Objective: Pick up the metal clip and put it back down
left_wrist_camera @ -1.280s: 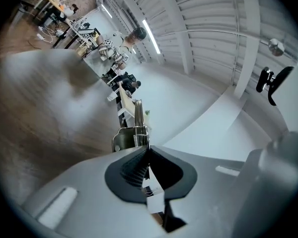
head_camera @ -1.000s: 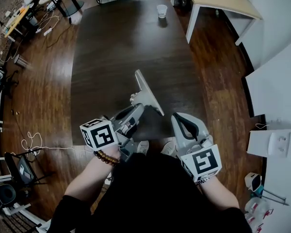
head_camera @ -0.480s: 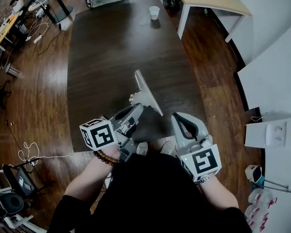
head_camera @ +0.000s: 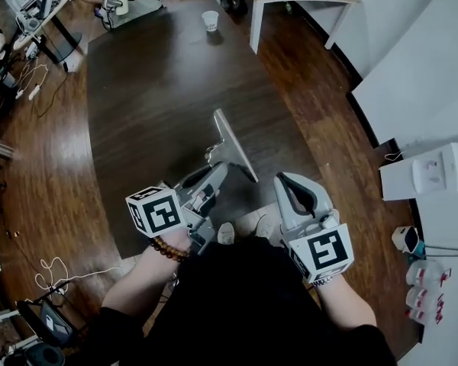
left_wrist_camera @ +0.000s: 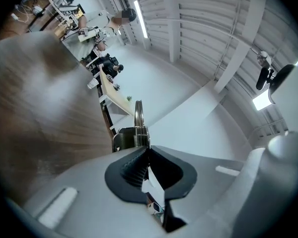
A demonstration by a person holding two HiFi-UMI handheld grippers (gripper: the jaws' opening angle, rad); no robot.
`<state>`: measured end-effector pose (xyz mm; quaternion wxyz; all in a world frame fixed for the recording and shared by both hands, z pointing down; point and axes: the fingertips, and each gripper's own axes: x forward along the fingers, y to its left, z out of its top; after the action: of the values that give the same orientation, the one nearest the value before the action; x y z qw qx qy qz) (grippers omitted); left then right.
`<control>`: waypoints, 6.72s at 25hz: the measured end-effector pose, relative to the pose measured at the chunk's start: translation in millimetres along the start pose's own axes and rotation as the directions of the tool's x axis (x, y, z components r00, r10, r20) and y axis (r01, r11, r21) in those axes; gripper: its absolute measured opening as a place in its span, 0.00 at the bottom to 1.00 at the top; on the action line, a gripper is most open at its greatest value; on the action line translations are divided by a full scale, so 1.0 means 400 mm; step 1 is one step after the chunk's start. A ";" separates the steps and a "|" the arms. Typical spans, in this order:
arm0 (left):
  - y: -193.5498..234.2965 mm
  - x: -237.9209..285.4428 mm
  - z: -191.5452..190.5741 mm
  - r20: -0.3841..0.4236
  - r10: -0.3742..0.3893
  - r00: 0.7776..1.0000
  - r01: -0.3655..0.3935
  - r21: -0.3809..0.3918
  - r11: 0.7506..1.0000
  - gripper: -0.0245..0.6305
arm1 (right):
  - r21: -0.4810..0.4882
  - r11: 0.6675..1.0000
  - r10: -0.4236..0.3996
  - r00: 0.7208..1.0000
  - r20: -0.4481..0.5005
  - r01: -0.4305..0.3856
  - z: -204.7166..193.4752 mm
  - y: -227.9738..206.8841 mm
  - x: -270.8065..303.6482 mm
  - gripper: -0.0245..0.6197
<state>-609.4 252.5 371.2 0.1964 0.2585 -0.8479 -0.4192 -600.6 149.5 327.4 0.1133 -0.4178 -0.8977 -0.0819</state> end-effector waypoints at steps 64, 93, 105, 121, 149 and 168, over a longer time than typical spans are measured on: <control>-1.122 0.056 -1.598 -0.817 -0.421 -0.394 0.622 -0.574 0.532 0.07 | 0.174 -0.385 -0.853 -0.277 -0.443 0.906 -0.515 0.243 -1.728 0.02; -1.168 -1.115 -1.898 -0.456 -0.073 -0.887 0.411 -0.852 0.325 0.07 | 0.039 -0.903 -0.395 -0.789 -0.471 0.429 -0.503 1.404 -1.888 0.02; -1.142 -1.446 -1.926 -0.334 0.056 -0.941 0.335 -0.893 0.301 0.07 | 0.015 -0.974 -0.207 -0.855 -0.476 0.227 -0.495 1.730 -1.860 0.02; -1.193 -1.734 -2.098 -0.092 0.167 -0.982 0.144 -0.932 0.334 0.07 | -0.100 -0.995 0.075 -0.858 -0.508 -0.028 -0.522 1.971 -1.983 0.02; -1.189 -2.205 -2.213 0.044 0.280 -0.959 0.058 -0.937 0.346 0.07 | -0.159 -0.964 0.265 -0.829 -0.492 -0.214 -0.520 2.395 -2.048 0.02; -1.055 -2.644 -2.074 -0.037 0.286 -0.958 0.126 -0.946 0.300 0.07 | -0.079 -0.975 0.220 -0.863 -0.454 -0.207 -0.447 2.873 -1.887 0.02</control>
<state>796.8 167.2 379.4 -0.3922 -0.8338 -0.3118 -0.2319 779.0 286.4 354.4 -0.0198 -0.9406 0.3217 -0.1064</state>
